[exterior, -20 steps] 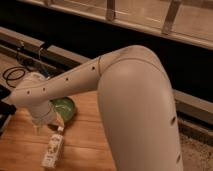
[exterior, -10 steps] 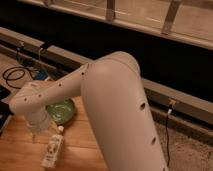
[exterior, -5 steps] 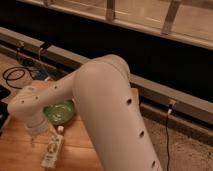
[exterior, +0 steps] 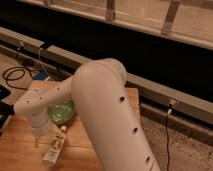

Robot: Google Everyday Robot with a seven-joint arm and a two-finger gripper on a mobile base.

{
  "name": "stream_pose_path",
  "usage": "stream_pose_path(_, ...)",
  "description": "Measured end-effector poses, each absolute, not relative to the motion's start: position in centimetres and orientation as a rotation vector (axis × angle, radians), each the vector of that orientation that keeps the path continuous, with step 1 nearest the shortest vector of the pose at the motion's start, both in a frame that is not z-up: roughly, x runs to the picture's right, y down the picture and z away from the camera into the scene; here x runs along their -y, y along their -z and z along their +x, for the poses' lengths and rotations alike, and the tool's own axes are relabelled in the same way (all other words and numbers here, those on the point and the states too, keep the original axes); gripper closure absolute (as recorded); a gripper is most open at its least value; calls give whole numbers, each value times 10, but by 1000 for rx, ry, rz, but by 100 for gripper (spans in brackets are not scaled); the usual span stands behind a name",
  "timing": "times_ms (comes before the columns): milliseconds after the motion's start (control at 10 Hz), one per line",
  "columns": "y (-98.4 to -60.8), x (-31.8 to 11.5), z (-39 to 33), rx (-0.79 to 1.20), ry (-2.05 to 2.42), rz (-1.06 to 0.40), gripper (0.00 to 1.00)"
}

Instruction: Place the bottle in the ceramic bowl

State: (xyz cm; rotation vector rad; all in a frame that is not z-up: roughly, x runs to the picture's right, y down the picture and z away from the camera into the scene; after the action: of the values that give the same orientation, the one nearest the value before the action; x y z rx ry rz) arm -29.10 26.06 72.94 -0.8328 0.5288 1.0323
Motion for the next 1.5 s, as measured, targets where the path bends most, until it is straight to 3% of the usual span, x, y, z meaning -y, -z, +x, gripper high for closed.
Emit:
stream_pose_path(400,-731,-252,-275,-537,-1068,-829,35)
stream_pose_path(1100,-750,-286,-289,-549,-1044,-927,36)
stream_pose_path(1200,-750,-289,-292,-550,-1039,-931,39)
stream_pose_path(1500,-750,-295,-300,-542,-1014,-936,70)
